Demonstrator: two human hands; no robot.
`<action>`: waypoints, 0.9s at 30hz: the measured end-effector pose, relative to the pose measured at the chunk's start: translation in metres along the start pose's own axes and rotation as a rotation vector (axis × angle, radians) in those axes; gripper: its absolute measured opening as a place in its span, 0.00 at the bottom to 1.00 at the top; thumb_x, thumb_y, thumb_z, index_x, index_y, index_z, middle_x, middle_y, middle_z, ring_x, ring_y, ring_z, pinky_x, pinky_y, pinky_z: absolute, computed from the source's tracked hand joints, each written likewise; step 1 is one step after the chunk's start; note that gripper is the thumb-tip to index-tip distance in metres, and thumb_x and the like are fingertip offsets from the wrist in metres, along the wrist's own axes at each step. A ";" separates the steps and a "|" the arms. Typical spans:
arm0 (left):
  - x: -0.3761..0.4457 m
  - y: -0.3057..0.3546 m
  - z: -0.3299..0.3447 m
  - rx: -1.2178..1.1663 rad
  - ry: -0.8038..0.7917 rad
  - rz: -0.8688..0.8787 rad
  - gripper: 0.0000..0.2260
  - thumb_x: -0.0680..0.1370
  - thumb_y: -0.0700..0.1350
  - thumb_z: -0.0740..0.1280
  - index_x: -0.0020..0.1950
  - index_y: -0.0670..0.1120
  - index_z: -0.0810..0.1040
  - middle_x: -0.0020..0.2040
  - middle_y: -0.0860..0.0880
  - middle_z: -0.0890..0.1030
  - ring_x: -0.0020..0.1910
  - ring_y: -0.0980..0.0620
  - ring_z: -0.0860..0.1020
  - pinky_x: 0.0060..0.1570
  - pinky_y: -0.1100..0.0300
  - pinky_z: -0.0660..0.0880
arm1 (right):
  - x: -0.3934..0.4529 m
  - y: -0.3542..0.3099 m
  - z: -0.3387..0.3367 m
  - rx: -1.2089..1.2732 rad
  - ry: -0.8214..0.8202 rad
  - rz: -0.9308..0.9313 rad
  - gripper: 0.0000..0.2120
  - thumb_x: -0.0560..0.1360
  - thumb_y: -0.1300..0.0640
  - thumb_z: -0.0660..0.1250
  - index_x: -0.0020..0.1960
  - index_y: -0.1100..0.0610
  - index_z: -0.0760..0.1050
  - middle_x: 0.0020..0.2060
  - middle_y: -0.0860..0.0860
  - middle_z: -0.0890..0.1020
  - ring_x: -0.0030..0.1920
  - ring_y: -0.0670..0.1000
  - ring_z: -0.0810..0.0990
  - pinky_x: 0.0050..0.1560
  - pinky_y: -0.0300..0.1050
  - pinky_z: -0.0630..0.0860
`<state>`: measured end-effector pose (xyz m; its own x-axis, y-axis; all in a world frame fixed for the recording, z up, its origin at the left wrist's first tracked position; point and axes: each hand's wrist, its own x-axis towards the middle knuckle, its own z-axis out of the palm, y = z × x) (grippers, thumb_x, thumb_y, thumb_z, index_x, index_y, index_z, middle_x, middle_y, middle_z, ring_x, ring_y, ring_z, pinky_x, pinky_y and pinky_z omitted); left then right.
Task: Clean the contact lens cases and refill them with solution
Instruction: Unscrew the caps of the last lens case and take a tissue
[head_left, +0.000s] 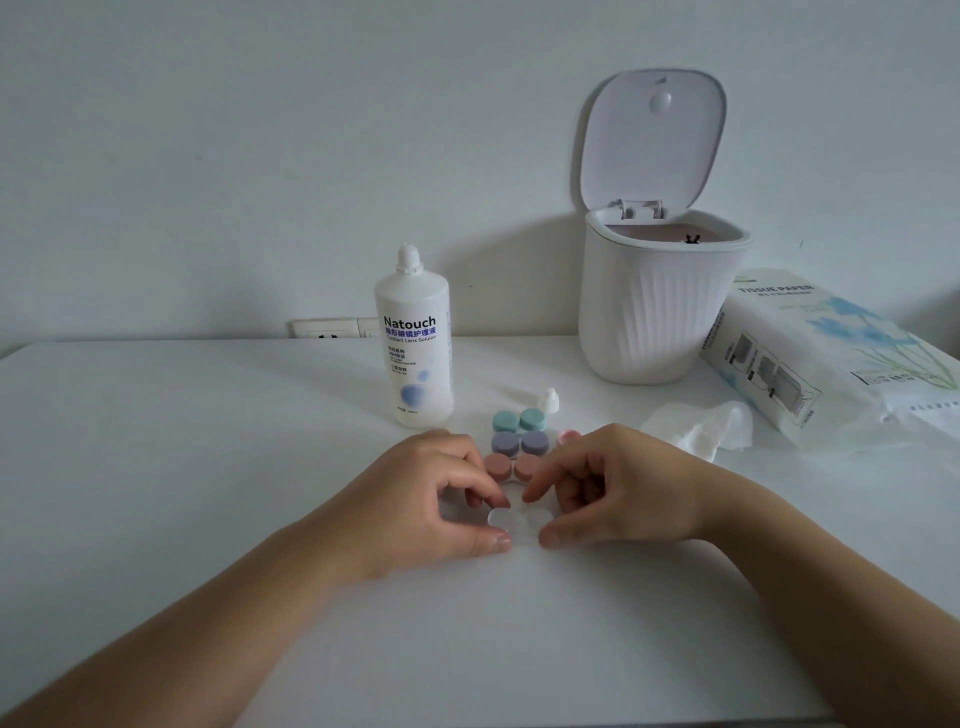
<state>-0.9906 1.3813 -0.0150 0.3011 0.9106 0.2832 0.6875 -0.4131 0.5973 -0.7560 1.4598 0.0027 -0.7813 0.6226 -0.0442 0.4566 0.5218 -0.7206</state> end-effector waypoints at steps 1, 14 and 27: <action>0.000 0.000 0.000 0.001 -0.003 -0.006 0.11 0.68 0.51 0.81 0.48 0.54 0.87 0.46 0.56 0.78 0.48 0.55 0.76 0.47 0.64 0.73 | -0.001 0.001 -0.002 0.026 0.013 0.007 0.12 0.67 0.48 0.81 0.49 0.46 0.84 0.28 0.41 0.77 0.29 0.42 0.72 0.34 0.34 0.69; -0.001 -0.005 0.002 -0.015 -0.019 -0.013 0.12 0.68 0.56 0.79 0.49 0.57 0.85 0.46 0.58 0.78 0.50 0.56 0.76 0.50 0.64 0.73 | -0.043 0.034 -0.082 -0.467 0.400 0.205 0.19 0.71 0.62 0.71 0.51 0.38 0.79 0.49 0.38 0.81 0.48 0.37 0.78 0.50 0.33 0.71; 0.001 0.000 0.003 -0.056 0.033 -0.056 0.09 0.68 0.48 0.81 0.46 0.54 0.87 0.42 0.54 0.78 0.46 0.55 0.77 0.48 0.59 0.75 | -0.039 0.065 -0.060 -0.348 0.639 0.268 0.07 0.74 0.48 0.73 0.38 0.42 0.80 0.38 0.37 0.82 0.40 0.40 0.80 0.42 0.41 0.76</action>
<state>-0.9882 1.3823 -0.0164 0.2404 0.9318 0.2721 0.6641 -0.3623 0.6540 -0.6699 1.5042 -0.0012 -0.2768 0.9137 0.2975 0.7854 0.3935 -0.4778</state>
